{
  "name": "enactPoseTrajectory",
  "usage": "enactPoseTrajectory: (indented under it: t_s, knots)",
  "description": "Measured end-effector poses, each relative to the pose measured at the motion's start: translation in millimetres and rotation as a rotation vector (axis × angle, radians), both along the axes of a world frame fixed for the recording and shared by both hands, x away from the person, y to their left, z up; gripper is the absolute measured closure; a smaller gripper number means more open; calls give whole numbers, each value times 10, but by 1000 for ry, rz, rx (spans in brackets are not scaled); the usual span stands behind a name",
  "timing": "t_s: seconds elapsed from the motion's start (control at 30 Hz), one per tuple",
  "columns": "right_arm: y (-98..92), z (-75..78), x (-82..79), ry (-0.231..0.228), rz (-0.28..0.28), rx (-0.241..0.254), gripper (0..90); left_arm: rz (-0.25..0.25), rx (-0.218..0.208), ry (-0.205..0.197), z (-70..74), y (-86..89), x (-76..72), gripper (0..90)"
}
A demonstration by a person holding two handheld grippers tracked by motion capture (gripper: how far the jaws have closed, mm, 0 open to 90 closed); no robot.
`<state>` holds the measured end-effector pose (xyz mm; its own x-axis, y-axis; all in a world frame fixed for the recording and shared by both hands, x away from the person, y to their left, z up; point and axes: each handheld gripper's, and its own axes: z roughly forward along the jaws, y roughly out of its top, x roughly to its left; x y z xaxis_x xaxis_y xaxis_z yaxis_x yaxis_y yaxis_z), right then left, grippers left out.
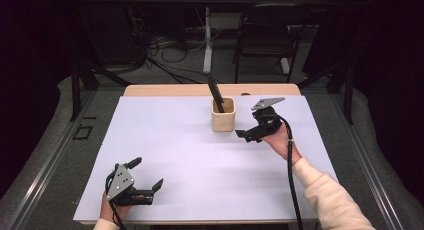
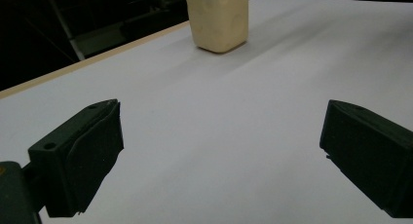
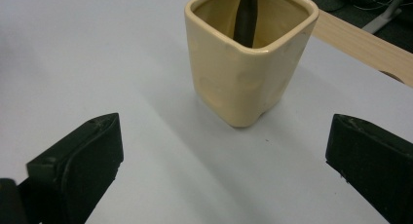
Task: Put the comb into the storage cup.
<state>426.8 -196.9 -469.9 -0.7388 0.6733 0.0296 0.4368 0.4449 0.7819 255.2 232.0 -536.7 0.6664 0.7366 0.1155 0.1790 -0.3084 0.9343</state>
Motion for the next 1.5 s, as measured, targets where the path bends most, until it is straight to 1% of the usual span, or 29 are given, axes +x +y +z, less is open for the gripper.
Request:
enactPoseTrajectory:
  t_s: [0.23,0.57,0.67,0.87,1.0,1.1,1.5]
  knots:
    - [-81,-44,-109,4,3,-6,0,0,1,2,-1,1,1,20]
    - [-180,-83,-284,7,11,1,0,1,0,3,-1,-1,0,20]
    - [-215,-94,-345,8,16,-5,0,1,1,2,-1,2,1,20]
    - [-280,-158,-467,15,20,-14,0,2,0,3,-1,-3,-1,20]
    - [-310,-194,-546,10,22,-18,0,2,-1,3,-1,-4,-1,20]
    - [-339,-211,-593,16,19,-16,0,3,1,4,-2,-2,0,20]
    - [-417,-312,-802,14,24,-9,0,2,0,3,-1,-4,-2,20]
